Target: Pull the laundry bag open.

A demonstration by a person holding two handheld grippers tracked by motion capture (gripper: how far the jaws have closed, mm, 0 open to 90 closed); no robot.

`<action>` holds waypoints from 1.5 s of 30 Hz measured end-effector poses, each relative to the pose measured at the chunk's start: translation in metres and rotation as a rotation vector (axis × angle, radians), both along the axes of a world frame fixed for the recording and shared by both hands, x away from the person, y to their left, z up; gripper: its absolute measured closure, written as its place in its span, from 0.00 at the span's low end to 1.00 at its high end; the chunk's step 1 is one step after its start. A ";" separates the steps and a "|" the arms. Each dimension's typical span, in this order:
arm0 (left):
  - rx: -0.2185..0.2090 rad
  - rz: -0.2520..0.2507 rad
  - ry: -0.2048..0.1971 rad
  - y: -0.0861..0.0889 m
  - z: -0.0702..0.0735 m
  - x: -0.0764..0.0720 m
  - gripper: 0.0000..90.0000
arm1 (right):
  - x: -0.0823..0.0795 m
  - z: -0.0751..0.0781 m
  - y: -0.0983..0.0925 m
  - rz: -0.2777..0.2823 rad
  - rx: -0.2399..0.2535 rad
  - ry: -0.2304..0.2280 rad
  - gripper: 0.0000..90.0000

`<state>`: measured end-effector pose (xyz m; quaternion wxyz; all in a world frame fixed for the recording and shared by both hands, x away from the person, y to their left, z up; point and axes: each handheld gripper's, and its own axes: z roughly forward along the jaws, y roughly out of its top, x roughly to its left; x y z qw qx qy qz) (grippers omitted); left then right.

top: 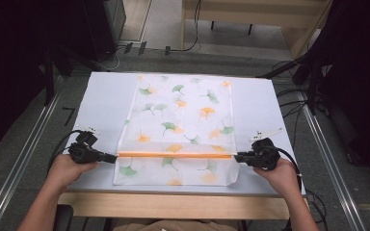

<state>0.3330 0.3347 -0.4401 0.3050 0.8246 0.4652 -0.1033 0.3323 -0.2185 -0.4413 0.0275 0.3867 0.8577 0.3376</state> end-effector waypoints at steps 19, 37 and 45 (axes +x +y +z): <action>-0.003 -0.016 0.019 -0.007 -0.004 0.000 0.98 | 0.002 -0.008 -0.006 -0.025 -0.001 0.034 0.87; -0.011 -0.048 -0.056 -0.013 0.009 -0.008 0.67 | -0.001 -0.004 -0.007 -0.027 0.022 -0.003 0.72; 0.012 0.007 -0.174 -0.012 0.017 -0.009 0.59 | -0.001 -0.002 -0.010 -0.042 0.039 -0.040 0.68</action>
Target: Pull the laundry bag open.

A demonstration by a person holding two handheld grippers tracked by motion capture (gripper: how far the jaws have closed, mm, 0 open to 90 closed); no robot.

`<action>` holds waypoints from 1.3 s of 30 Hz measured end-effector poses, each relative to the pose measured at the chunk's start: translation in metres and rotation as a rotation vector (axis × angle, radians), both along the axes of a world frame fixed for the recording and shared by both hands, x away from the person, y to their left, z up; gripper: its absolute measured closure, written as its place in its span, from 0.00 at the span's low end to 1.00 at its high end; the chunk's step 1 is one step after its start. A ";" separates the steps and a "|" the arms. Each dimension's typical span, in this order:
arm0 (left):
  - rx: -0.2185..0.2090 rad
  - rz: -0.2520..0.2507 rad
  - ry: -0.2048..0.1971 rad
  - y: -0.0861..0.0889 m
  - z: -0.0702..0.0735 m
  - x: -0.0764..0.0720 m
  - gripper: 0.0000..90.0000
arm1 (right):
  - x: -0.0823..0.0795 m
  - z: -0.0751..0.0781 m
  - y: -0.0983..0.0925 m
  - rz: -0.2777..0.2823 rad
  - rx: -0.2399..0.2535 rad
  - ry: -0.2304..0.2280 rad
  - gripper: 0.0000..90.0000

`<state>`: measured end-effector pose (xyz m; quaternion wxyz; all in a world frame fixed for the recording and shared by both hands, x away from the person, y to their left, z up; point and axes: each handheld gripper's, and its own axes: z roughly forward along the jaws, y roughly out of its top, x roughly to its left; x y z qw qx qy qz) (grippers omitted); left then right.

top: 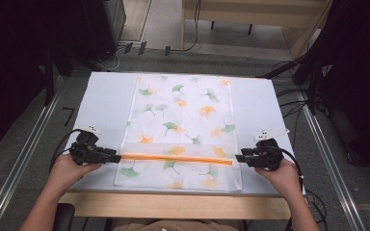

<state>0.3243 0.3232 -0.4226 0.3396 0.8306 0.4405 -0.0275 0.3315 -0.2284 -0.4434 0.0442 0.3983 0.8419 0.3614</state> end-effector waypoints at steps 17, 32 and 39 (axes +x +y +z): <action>0.008 0.101 -0.120 0.010 0.002 0.004 0.47 | 0.002 0.006 -0.015 -0.106 0.034 -0.084 0.48; 0.027 0.193 -0.151 0.025 0.000 0.007 0.43 | 0.010 -0.003 -0.038 -0.210 0.051 -0.127 0.41; 0.029 0.211 -0.152 0.028 -0.001 0.008 0.42 | 0.010 -0.005 -0.037 -0.218 0.037 -0.137 0.39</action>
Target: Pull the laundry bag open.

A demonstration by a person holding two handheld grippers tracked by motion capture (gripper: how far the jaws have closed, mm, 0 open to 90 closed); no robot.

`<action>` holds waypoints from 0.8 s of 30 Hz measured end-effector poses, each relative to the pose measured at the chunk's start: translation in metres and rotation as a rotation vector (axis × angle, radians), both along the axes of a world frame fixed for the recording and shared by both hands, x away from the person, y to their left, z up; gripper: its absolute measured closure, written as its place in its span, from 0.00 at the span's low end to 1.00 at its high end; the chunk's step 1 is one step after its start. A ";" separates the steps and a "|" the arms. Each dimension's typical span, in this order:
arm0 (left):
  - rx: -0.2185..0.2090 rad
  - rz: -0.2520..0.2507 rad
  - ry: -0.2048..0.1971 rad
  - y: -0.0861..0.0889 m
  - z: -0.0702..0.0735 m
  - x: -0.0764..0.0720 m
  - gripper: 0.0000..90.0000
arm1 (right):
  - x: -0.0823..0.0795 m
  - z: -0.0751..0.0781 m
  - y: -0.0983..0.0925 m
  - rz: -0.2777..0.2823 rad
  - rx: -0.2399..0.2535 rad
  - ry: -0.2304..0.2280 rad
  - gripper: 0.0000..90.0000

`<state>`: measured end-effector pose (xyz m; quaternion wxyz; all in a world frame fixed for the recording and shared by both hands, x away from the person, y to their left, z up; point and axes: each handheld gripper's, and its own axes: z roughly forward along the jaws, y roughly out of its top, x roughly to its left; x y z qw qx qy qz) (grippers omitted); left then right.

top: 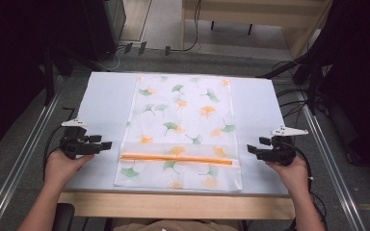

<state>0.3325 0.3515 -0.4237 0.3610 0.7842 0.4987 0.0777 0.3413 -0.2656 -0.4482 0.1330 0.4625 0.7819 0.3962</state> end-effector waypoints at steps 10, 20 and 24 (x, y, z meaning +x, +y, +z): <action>0.001 0.003 0.001 0.001 0.000 0.000 0.41 | 0.000 -0.001 0.000 0.005 -0.007 0.002 0.39; -0.006 0.011 0.006 0.002 0.000 0.001 0.41 | 0.000 -0.002 0.001 0.006 -0.010 0.008 0.39; -0.006 0.013 0.008 0.002 0.000 0.001 0.41 | 0.000 -0.003 0.001 0.011 -0.010 0.012 0.39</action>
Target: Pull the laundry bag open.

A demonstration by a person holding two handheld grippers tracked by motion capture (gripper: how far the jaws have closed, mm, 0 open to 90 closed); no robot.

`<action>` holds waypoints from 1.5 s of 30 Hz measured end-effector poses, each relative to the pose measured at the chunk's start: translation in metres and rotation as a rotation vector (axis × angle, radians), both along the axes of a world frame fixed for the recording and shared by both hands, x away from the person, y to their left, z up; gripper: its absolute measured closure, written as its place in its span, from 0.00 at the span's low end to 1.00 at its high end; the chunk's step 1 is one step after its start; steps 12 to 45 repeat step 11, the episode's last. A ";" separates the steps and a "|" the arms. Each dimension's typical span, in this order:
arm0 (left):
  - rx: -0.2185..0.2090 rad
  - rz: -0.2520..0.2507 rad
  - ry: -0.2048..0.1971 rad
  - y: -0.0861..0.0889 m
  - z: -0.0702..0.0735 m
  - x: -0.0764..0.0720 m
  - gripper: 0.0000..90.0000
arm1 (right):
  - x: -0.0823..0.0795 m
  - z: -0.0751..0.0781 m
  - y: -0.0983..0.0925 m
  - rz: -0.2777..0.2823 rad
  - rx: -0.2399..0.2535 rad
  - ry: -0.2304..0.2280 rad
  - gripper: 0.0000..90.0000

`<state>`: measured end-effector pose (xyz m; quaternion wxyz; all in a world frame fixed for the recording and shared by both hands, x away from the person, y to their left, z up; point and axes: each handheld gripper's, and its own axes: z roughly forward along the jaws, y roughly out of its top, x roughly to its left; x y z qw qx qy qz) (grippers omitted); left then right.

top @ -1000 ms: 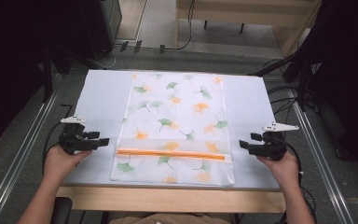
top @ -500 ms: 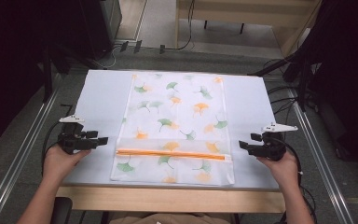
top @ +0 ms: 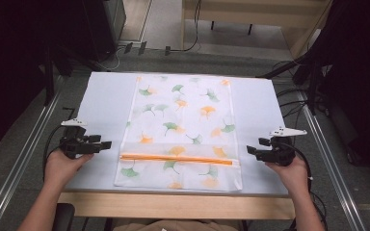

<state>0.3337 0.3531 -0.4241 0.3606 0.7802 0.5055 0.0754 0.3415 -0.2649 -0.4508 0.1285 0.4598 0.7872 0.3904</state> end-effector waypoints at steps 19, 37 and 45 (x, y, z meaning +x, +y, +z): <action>-0.023 0.005 0.001 0.002 -0.001 0.001 0.40 | 0.001 -0.003 0.001 0.009 -0.013 0.010 0.38; -0.023 0.005 0.001 0.002 -0.001 0.001 0.40 | 0.001 -0.003 0.001 0.009 -0.013 0.010 0.38; -0.023 0.005 0.001 0.002 -0.001 0.001 0.40 | 0.001 -0.003 0.001 0.009 -0.013 0.010 0.38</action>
